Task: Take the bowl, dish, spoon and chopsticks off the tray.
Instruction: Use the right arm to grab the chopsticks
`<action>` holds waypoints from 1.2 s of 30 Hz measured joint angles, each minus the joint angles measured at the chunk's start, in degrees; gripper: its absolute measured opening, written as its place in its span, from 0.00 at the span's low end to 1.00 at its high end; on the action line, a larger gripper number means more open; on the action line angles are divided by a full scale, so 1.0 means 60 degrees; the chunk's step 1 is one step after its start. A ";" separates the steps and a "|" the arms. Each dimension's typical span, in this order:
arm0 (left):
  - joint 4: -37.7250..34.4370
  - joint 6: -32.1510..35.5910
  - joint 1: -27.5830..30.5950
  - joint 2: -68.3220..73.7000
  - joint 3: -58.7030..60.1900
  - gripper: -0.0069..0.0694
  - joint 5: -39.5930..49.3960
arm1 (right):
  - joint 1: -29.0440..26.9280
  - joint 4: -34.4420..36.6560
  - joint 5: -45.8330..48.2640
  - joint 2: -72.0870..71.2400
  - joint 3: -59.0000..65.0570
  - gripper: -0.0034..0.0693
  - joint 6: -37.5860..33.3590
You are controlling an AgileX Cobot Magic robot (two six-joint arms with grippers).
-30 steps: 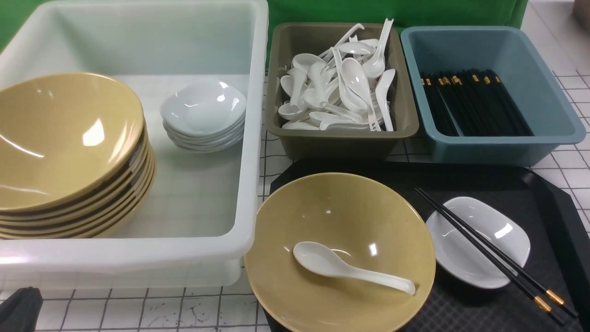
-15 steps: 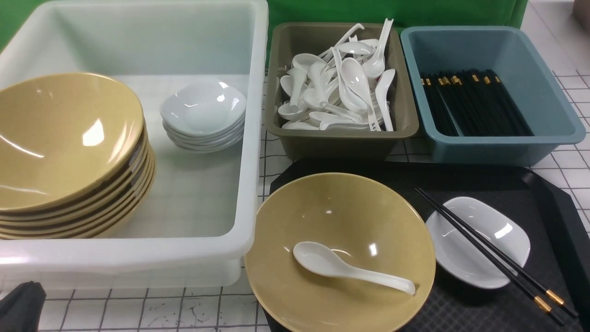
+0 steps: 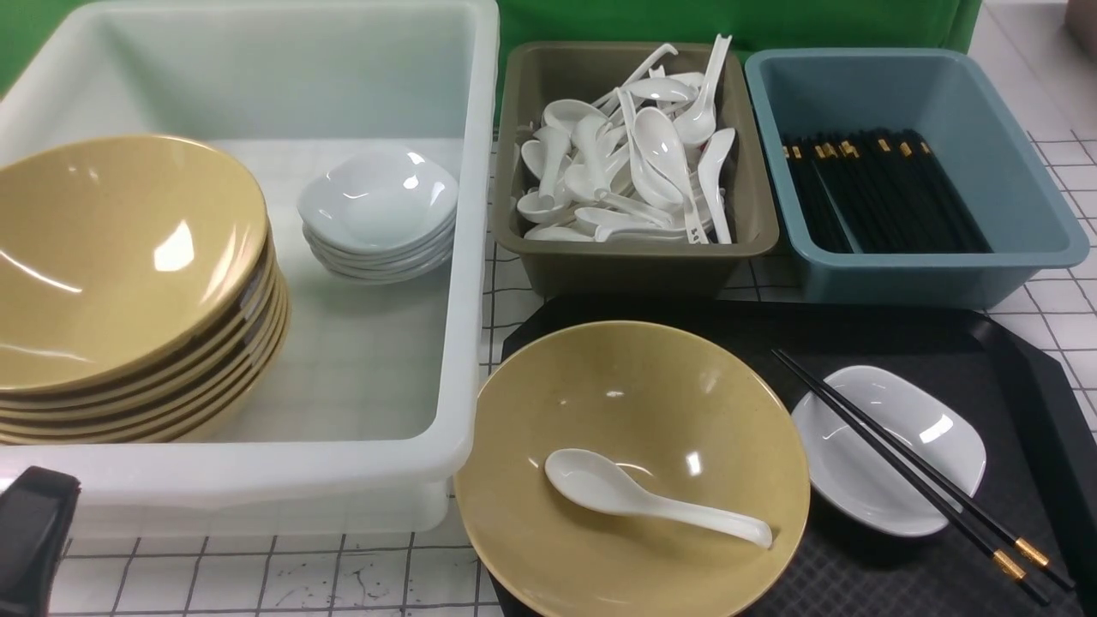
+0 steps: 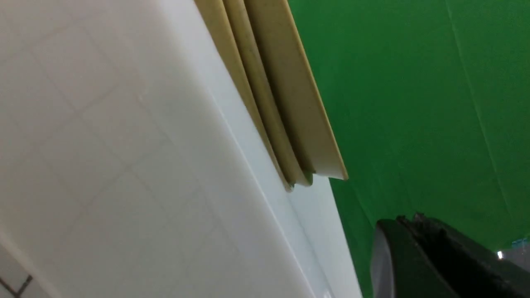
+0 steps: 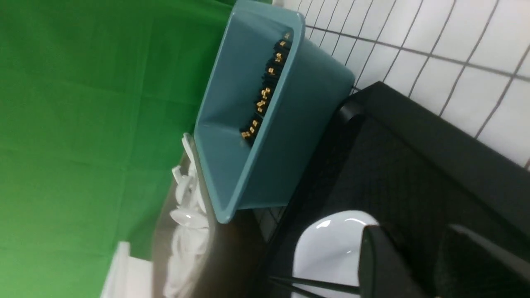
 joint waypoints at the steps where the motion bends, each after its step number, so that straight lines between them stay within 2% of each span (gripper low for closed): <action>1: -0.0144 -0.0007 0.0000 0.0000 0.0000 0.08 -0.0046 | 0.0000 -0.0021 0.0000 0.0000 0.0000 0.37 -0.0212; 7: -0.0940 0.0018 0.0000 0.0000 0.0000 0.08 0.0074 | 0.0000 -0.0032 -0.0023 0.0000 0.0008 0.37 -0.0789; 9: -0.1031 0.0335 0.0000 0.0000 -0.0056 0.08 0.0277 | 0.0052 0.0051 -0.0371 0.0000 0.0008 0.37 -0.1420; 12: -0.0835 0.1885 0.0000 0.0000 -0.0822 0.08 0.0797 | 0.0408 0.0157 -0.0519 0.0000 -0.0371 0.36 -0.3122; 14: -0.0517 0.3496 0.0000 0.0064 -0.1769 0.08 0.1428 | 0.1008 0.0168 -0.0134 0.0357 -0.1404 0.30 -0.4887; 17: -0.0071 0.4719 0.0000 0.0687 -0.2691 0.08 0.2228 | 0.1551 0.0168 0.0294 0.1191 -0.2327 0.22 -0.6378; 19: 0.0588 0.5387 0.0000 0.1609 -0.3534 0.08 0.3026 | 0.2060 0.0168 0.0777 0.2478 -0.3414 0.13 -0.7765; 20: 0.0756 0.5433 0.0000 0.1818 -0.3722 0.08 0.3212 | 0.2103 0.0168 0.0834 0.2478 -0.3414 0.12 -0.7886; 21: 0.1518 0.5712 0.0000 0.2714 -0.4522 0.08 0.4054 | 0.2417 0.0168 0.1376 0.3451 -0.4235 0.10 -0.8842; 22: 0.2144 0.5778 0.0000 0.3411 -0.5060 0.08 0.4786 | 0.2592 0.0168 0.1718 0.4072 -0.4772 0.10 -0.9307; 23: 0.2248 0.5789 0.0000 0.3525 -0.5279 0.08 0.4918 | 0.2623 0.0168 0.1909 0.4319 -0.4995 0.10 -0.9535; 26: 0.3611 0.5819 0.0000 0.5435 -0.6987 0.08 0.6986 | 0.3026 0.0168 0.3704 0.6213 -0.6663 0.10 -1.1185; 30: 0.3917 0.5964 -0.0075 0.7171 -0.8173 0.08 0.8237 | 0.3156 0.0168 0.5096 0.7824 -0.7945 0.10 -1.2304; 34: 0.3917 0.6475 -0.0988 0.8752 -0.9140 0.08 0.9037 | 0.3165 0.0168 0.6092 0.9339 -0.8668 0.11 -1.3040; 36: 0.4072 0.6715 -0.2026 0.9663 -0.9813 0.08 0.9369 | 0.3165 0.0168 0.6586 1.0401 -0.8997 0.16 -1.3363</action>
